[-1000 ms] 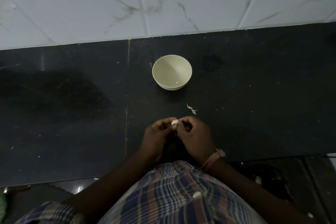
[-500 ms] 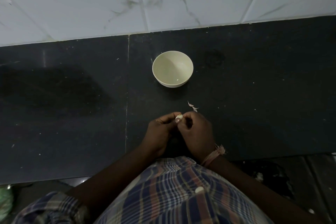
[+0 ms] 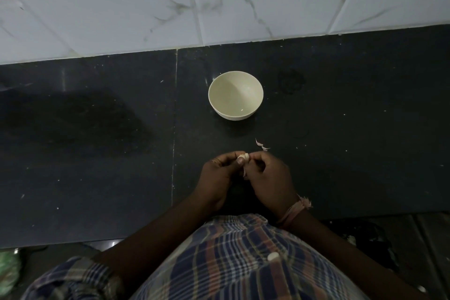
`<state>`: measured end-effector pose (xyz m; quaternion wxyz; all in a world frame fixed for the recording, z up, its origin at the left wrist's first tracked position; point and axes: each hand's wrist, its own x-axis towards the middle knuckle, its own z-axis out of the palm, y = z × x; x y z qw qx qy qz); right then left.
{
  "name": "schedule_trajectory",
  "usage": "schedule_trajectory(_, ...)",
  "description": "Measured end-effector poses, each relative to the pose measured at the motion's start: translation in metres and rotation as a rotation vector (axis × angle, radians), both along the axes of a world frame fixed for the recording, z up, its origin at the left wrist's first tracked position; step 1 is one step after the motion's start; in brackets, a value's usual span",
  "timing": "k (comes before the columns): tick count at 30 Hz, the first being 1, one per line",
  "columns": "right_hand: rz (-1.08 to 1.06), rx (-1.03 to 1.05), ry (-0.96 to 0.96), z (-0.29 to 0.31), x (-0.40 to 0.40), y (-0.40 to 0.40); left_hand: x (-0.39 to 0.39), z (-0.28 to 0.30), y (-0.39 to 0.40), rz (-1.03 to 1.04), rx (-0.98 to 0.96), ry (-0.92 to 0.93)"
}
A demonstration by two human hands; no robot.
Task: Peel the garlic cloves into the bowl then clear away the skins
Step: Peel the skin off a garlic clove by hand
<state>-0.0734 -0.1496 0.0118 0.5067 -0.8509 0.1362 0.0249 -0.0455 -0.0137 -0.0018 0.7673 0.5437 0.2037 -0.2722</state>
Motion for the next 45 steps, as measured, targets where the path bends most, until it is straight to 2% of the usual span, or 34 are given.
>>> schedule_trajectory(4, -0.006, 0.049, 0.028, -0.008, -0.003, 0.005, 0.002, -0.003, 0.000, 0.006, 0.040, 0.001)
schedule_trajectory(8, -0.086, 0.285, 0.082, -0.011, 0.003, 0.000, 0.003, -0.008, 0.002, -0.025, 0.087, -0.031)
schedule_trajectory(11, -0.204, 0.533, 0.134, -0.010, 0.005, 0.002, 0.004, -0.009, 0.000, -0.009, 0.041, -0.005)
schedule_trajectory(13, -0.302, 0.582, 0.181, -0.012, 0.005, 0.001, 0.004, -0.009, -0.002, 0.022, 0.019, 0.028)
schedule_trajectory(15, -0.371, 0.509, 0.211, -0.018, 0.007, -0.008, 0.004, -0.008, -0.002, 0.052, 0.037, 0.050)
schedule_trajectory(19, -0.310, 0.154, 0.170, -0.028, 0.009, -0.027, 0.004, -0.008, 0.001, 0.056, 0.042, 0.112)
schedule_trajectory(26, -0.320, -0.023, 0.056, -0.036, 0.009, -0.030, -0.002, -0.005, -0.002, 0.039, -0.079, 0.121)
schedule_trajectory(29, -0.265, -0.049, -0.015, -0.030, 0.005, -0.027, -0.001, -0.004, 0.000, 0.041, -0.109, 0.104)
schedule_trajectory(33, -0.098, 0.058, -0.084, -0.011, 0.000, -0.008, -0.002, -0.002, 0.003, 0.044, -0.112, 0.064)
schedule_trajectory(37, -0.025, 0.051, -0.138, -0.003, -0.003, 0.003, -0.005, -0.001, 0.005, 0.049, -0.118, 0.021)
schedule_trajectory(45, -0.053, 0.200, -0.058, -0.001, 0.002, 0.004, -0.006, 0.003, 0.008, 0.059, -0.126, -0.023)
